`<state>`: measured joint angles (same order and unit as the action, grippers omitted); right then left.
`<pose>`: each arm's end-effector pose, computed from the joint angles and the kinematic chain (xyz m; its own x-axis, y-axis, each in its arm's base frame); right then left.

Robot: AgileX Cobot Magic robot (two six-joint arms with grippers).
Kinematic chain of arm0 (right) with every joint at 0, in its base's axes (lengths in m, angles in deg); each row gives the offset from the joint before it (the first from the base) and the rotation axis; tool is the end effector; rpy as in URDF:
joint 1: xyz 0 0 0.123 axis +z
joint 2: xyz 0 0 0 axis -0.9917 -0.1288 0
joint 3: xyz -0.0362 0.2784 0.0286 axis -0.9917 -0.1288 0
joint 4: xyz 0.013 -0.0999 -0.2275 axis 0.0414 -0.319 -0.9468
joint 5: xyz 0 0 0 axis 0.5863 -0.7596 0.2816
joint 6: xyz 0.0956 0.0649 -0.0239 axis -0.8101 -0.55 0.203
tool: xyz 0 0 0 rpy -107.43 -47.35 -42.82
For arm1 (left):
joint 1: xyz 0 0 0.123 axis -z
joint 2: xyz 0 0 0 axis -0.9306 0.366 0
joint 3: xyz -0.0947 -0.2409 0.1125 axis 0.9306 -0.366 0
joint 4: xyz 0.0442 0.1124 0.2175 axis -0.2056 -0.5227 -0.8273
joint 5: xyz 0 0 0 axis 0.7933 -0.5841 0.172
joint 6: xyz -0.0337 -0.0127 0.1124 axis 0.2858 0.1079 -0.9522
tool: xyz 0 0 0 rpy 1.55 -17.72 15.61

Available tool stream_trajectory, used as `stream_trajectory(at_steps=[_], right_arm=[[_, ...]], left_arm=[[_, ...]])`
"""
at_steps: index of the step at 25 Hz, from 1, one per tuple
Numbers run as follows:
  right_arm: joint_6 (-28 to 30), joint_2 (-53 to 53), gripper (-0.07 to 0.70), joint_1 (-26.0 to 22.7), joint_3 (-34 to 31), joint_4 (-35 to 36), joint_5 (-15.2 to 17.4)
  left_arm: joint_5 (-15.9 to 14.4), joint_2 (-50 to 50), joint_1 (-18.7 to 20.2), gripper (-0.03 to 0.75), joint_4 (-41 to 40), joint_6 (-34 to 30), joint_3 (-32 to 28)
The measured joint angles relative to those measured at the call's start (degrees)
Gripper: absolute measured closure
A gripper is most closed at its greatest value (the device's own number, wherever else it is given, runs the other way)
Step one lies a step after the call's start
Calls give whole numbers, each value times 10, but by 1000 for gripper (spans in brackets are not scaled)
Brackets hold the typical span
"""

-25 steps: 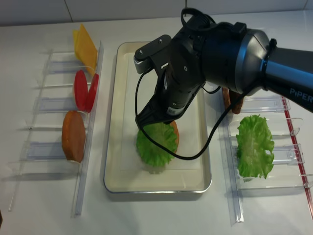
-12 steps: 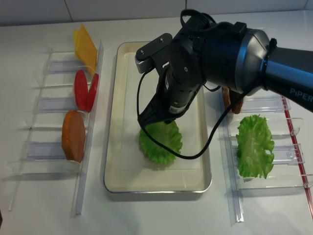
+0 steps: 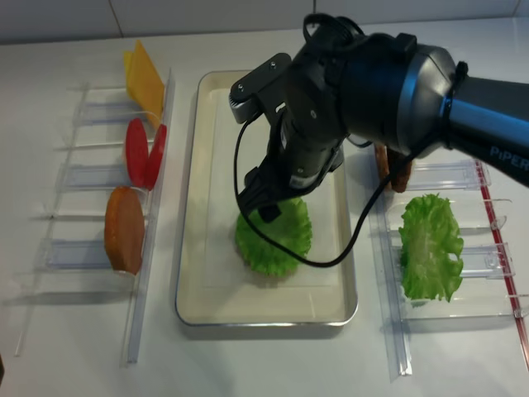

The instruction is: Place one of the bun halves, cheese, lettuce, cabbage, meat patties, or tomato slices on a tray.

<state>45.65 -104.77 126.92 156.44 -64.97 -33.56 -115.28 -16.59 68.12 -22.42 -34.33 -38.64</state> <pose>0.2724 0.2570 0.2124 -0.7938 -0.5313 -0.2960 -0.5561 0.8311 -0.0006 0.0112 0.0088 0.2478 -0.5506 -0.0561 -0.8329 -0.0976 0.9952 -0.0025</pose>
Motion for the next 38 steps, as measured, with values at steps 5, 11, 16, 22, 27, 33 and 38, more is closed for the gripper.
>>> stream_trajectory(at_steps=[5,11,16,22,27,33,38], right_arm=[[13,58,33,0,22,-11,41],[45,171,34,0,22,-44,92],[82,262,34,0,22,-63,156],[88,374,34,0,22,-66,182],[88,468,35,0,-27,-43,185],[90,635,39,0,-204,-32,155],[90,758,39,0,-351,-20,113]], left_arm=[[0,0,0,343,0,0,0],[0,0,0,343,0,0,0],[0,0,0,343,0,0,0],[0,0,0,343,0,0,0],[0,0,0,343,0,0,0],[0,0,0,343,0,0,0],[0,0,0,343,0,0,0]])
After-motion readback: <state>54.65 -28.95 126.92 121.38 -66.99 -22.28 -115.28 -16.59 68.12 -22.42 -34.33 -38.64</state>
